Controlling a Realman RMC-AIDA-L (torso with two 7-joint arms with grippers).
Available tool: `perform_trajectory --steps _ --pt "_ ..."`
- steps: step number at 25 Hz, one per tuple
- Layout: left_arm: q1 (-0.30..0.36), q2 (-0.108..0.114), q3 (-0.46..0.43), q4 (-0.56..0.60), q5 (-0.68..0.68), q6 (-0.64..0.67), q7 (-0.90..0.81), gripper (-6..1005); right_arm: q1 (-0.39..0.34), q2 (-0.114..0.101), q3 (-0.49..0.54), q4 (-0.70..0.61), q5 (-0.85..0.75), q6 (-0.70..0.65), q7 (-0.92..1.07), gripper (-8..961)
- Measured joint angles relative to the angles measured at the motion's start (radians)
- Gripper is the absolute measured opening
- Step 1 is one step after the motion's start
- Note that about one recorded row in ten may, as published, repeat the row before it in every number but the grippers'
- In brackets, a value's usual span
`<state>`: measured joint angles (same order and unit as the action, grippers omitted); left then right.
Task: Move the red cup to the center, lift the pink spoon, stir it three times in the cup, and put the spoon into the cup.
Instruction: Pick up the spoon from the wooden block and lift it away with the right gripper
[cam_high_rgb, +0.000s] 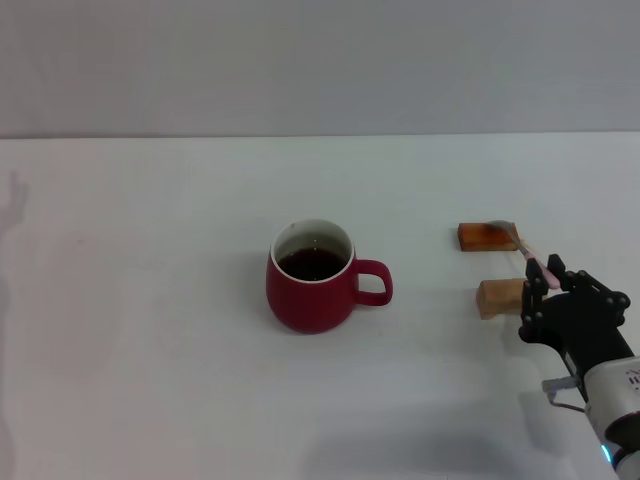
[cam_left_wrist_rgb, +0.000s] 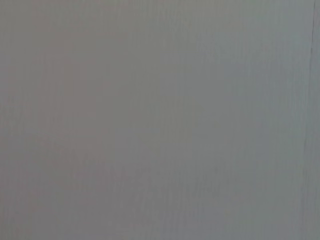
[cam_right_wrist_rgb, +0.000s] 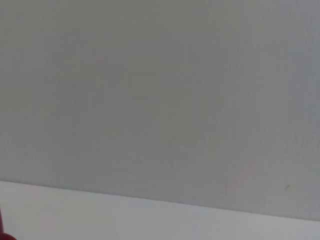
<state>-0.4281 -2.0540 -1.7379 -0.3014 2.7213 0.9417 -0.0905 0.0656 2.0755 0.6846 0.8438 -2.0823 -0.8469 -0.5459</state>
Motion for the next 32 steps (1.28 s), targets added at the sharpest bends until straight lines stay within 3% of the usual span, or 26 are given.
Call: perform_trajectory --steps 32 --pt "-0.001 -0.001 0.0 0.016 0.0 -0.006 -0.013 837 0.056 0.0 0.026 0.006 -0.003 -0.035 -0.054 162"
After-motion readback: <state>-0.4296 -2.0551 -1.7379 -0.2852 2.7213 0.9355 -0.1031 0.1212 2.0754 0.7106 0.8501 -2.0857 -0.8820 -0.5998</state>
